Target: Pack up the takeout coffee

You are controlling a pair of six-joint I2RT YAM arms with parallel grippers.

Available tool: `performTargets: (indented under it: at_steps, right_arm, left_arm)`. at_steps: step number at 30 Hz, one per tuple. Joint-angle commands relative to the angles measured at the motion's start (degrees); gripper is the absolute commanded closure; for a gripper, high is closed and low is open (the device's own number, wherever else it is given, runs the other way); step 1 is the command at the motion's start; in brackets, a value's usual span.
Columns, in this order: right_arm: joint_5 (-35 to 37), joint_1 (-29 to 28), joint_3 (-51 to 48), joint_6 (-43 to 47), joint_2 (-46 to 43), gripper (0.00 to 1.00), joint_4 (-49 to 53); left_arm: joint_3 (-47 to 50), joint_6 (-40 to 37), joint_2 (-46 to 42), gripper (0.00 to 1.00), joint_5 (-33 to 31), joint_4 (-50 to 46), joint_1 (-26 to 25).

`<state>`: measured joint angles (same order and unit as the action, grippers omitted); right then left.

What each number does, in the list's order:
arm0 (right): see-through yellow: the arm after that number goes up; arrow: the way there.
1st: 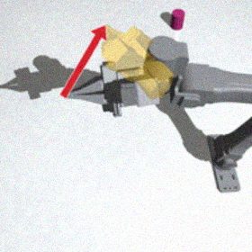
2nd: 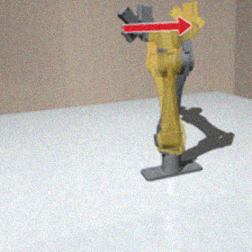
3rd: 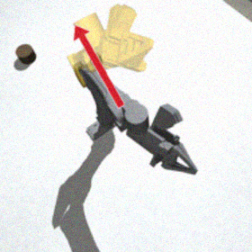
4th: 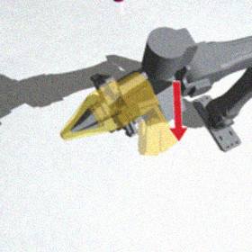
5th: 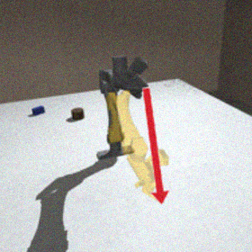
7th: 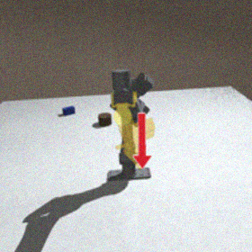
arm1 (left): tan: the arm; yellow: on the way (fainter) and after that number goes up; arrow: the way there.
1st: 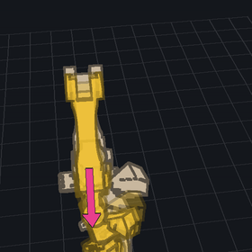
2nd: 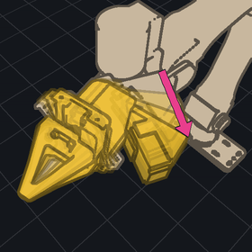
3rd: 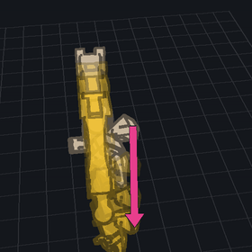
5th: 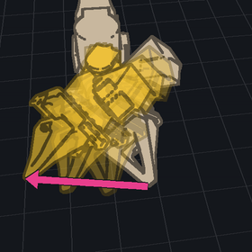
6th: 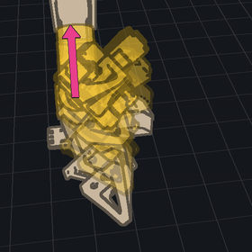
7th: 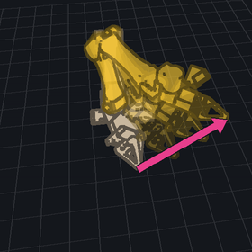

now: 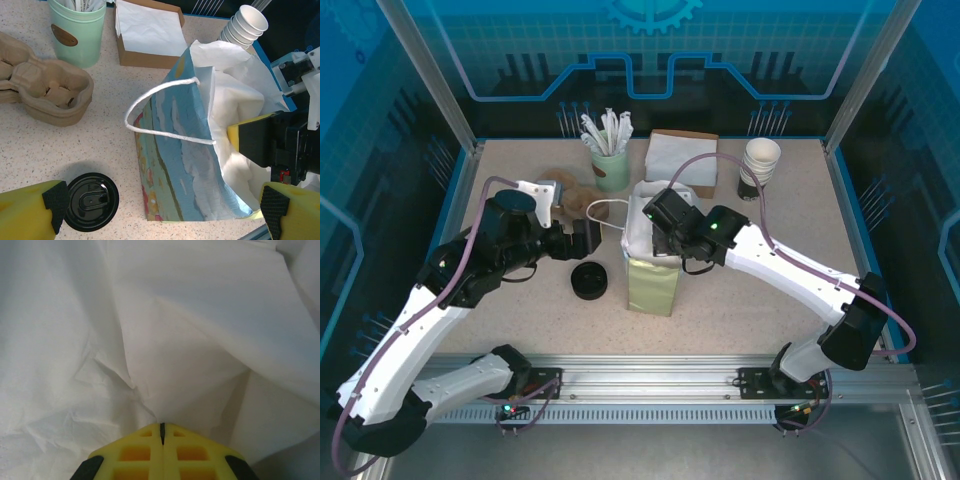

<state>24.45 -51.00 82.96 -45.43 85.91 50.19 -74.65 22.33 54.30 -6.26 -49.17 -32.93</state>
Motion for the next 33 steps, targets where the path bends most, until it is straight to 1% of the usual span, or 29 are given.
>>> performTargets:
  at_steps: [1,5,6,14,20,23,26,29,30,33]
  right_arm:
    - [0.26,-0.76,4.07,1.95,-1.2,0.9,1.48]
    - [0.04,-0.76,7.89,3.71,-2.48,0.73,1.86]
    - [0.17,-0.74,8.95,4.08,-2.58,0.71,2.09]
    - [-0.25,-0.59,13.35,6.94,-2.61,0.68,0.89]
    - [-3.5,-0.11,15.82,10.2,-2.93,0.67,-0.46]
    - [-5.86,1.43,17.57,10.89,-3.83,0.64,-0.11]
    - [-10.34,4.12,18.04,11.27,-6.05,0.59,-0.27]
    - [-10.63,6.96,16.73,12.67,-9.84,0.47,0.38]
    - [-9.88,8.08,15.68,13.08,-11.58,0.42,0.66]
    - [-7.24,12.39,10.27,14.19,-17.87,0.31,0.46]
  left_arm:
    - [1.4,-0.62,-0.9,0.01,-0.79,0.65,0.4]
    - [1.63,-0.62,-1.11,0.01,-0.77,0.74,0.42]
    - [1.54,-0.67,-1.13,0.01,-0.87,0.74,0.49]
    - [2.2,-0.55,-1.04,0.01,-0.95,1.52,0.47]
    - [2.84,-0.45,-0.43,0.01,-1.84,2.98,0.43]
    - [3.02,-0.49,-0.34,0.01,-3.65,4.36,0.57]
    - [3.43,-0.84,-0.63,0.01,-6.54,5.63,1.05]
    - [5.23,-1.73,-2.25,0.01,-10.91,7.71,1.81]
    - [6.17,-2.03,-3.4,0.01,-12.7,8.84,2.09]
    - [10.63,-3.52,-6.67,0.01,-16.68,13.51,3.25]
